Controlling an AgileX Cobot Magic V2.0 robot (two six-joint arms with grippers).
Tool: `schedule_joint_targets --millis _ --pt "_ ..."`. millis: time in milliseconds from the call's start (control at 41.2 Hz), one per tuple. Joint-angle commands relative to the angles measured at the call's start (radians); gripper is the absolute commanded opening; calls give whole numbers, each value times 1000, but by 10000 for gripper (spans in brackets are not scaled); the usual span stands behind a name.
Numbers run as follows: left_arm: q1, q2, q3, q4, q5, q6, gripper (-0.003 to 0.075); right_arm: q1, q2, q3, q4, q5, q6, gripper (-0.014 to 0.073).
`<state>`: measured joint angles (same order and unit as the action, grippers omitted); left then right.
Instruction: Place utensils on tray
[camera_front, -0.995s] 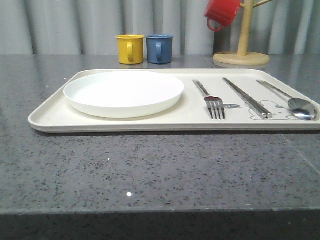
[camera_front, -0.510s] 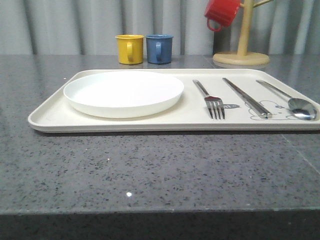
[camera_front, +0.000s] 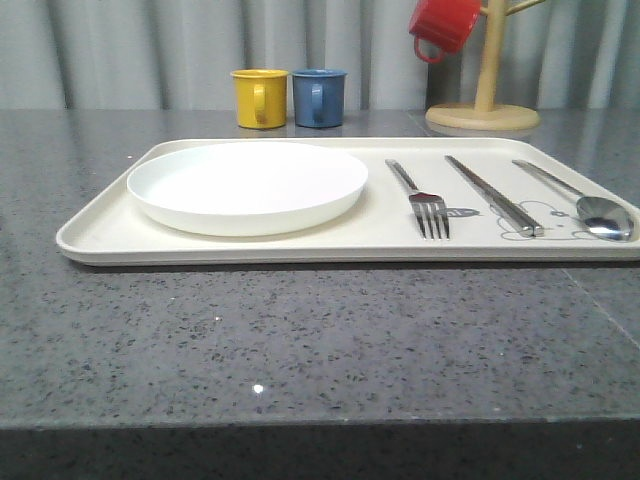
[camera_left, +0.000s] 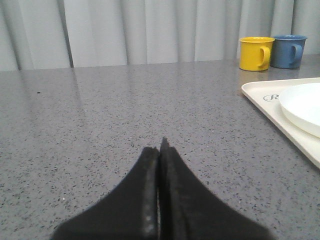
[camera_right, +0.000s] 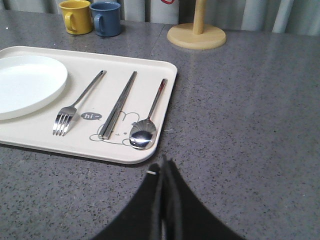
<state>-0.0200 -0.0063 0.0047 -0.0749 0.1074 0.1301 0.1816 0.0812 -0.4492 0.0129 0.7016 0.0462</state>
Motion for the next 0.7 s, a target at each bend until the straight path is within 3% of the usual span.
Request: schedule_joint_targets --millis 0,388,679 --pt "2 -20 4 -9 -86 -11 -19 -2 15 -12 -50 -92 -9 -113" --pt "2 -20 4 -9 -86 -11 -19 -116 -66 306 -66 -435 -18 -113" --pt "2 -20 4 -9 -86 -11 -19 -182 -104 462 -49 -536 -20 -113"
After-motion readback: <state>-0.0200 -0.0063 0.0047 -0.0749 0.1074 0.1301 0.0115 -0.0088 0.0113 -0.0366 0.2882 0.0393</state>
